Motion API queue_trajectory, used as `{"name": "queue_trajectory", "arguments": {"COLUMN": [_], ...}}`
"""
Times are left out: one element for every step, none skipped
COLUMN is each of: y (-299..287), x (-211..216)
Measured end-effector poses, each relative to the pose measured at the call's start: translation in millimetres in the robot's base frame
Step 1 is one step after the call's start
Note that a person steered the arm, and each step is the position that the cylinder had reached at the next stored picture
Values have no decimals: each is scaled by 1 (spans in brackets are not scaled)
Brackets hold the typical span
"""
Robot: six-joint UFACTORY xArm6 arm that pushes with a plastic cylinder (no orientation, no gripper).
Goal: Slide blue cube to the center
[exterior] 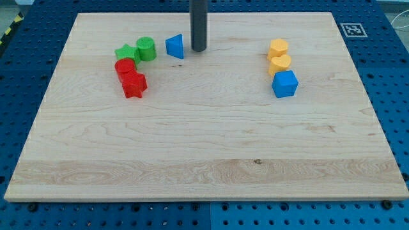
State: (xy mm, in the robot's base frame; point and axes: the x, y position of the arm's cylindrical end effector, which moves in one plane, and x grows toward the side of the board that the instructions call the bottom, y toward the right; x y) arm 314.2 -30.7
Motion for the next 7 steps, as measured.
{"name": "queue_trajectory", "arguments": {"y": [-26,-27,-24,-4,36,82,127], "x": [0,0,0,-32,-56,-45,-48]}}
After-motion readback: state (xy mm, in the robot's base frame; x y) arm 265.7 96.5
